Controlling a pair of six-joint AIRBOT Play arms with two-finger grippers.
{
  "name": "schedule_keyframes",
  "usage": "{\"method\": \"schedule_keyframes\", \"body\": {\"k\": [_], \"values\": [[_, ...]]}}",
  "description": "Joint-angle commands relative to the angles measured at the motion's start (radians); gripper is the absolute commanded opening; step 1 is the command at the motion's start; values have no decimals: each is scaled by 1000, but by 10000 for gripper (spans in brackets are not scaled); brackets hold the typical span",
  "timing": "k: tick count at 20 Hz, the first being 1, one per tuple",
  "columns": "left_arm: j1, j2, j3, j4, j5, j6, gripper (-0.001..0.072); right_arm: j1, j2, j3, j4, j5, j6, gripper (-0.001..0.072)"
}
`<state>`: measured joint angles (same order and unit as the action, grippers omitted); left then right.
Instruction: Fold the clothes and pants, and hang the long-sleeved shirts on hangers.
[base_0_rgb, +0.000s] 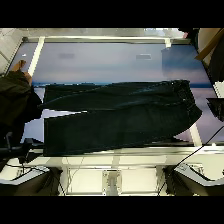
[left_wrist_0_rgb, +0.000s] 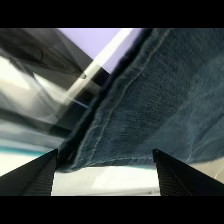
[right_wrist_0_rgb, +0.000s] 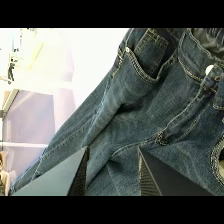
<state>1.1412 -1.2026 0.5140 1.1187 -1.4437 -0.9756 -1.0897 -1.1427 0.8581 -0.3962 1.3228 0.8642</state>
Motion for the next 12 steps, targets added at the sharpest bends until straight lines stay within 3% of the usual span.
{"method": "schedule_keyframes", "body": {"k": [1, 3, 5, 6, 7, 8, 12], "values": [[-111, -42, 1, -5, 5, 7, 643, -1, 15, 0, 4, -7, 7, 344], [-163, -55, 1, -6, 6, 8, 642, 0, 15, 0, 4, -7, 7, 344], [-190, -60, 1, -27, 21, 8, 502, 0, 15, 0, 4, -7, 7, 344], [-194, -60, 1, -52, 38, 8, 368, -1, 15, 0, 4, -7, 7, 344], [-194, -60, 1, -74, 53, 8, 145, -1, 15, 0, 4, -7, 7, 344], [-194, -60, 1, -77, 71, 7, 19, 0, 15, 0, 4, -6, 7, 344], [-194, -42, 16, -181, 82, 16, 14, -1, 15, 0, -18, -11, 5, 314]]}}
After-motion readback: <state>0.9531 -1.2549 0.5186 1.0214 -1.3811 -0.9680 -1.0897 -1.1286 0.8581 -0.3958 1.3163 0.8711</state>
